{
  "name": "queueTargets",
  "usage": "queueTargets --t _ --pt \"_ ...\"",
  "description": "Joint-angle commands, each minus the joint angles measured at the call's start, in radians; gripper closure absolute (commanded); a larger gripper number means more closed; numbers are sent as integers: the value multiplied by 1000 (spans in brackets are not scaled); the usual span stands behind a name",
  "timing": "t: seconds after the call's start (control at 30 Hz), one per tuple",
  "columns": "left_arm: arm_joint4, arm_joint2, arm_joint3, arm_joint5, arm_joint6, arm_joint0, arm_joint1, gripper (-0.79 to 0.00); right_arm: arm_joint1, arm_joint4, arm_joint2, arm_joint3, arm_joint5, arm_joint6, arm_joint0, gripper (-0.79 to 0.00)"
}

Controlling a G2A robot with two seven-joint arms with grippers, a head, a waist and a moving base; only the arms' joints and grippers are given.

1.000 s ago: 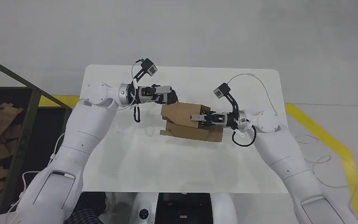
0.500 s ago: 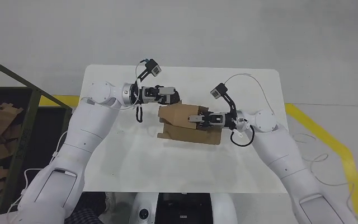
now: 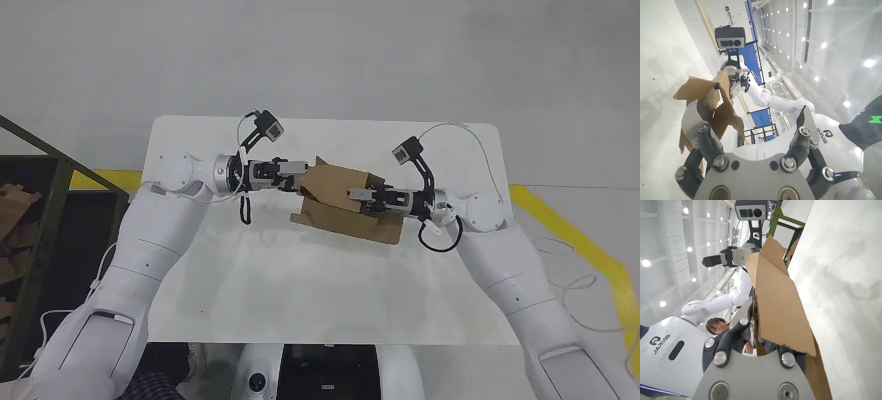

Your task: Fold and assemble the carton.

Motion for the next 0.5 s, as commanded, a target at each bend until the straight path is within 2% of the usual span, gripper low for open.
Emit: queueTargets --t 0.0,0.47 --pt "0 2 -6 3 -2 7 0 -785 0 -10 3 5 2 -20 2 0" --pt "-6 17 -16 21 -12 17 -1 -785 -2 -24 27 20 1 -93 13 0"
